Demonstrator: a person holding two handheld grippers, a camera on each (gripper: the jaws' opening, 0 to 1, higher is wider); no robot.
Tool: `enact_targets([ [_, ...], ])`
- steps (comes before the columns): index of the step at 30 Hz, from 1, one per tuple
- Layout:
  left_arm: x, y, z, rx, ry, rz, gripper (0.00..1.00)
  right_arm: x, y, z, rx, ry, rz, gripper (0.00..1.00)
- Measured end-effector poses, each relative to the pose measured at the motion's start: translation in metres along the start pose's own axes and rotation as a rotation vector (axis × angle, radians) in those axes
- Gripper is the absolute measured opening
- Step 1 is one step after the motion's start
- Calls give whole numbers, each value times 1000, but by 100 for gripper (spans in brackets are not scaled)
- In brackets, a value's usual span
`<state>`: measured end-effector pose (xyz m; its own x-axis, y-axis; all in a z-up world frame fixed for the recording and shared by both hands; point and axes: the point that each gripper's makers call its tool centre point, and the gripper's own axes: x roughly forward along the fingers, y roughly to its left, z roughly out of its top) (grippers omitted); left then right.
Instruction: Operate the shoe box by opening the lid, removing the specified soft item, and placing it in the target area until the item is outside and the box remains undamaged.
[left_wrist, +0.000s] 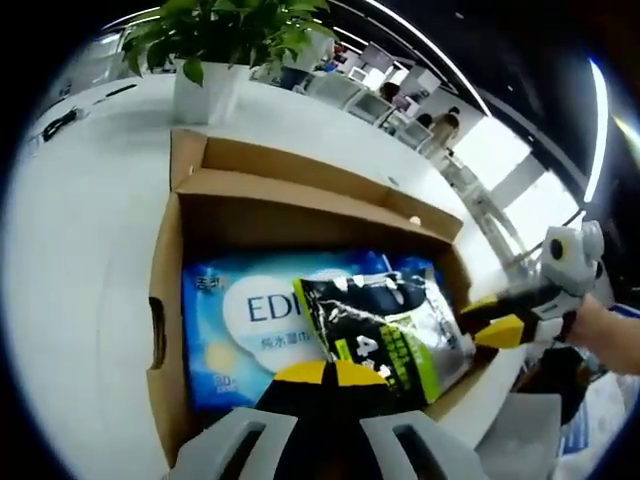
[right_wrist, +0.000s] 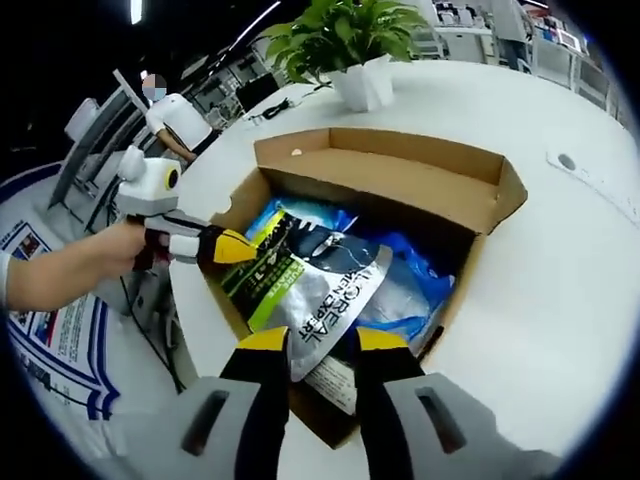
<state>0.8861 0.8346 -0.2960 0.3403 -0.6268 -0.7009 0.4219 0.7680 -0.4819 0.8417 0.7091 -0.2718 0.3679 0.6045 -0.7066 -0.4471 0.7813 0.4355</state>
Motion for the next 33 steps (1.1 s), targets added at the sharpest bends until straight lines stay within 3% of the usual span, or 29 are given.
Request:
enact_targets([
  [12, 5, 5, -1, 8, 8, -1, 0, 11, -1, -2, 62, 15, 4, 21],
  [20, 2, 5, -1, 8, 1, 6, 0, 13, -8, 2, 75, -3, -25, 4],
  [26, -2, 2, 3, 8, -11, 7, 0, 14, -9, 4, 92, -12, -36, 0],
  [33, -14, -14, 11, 5, -27, -5, 0, -1, -8, 14, 110, -51, -47, 0],
])
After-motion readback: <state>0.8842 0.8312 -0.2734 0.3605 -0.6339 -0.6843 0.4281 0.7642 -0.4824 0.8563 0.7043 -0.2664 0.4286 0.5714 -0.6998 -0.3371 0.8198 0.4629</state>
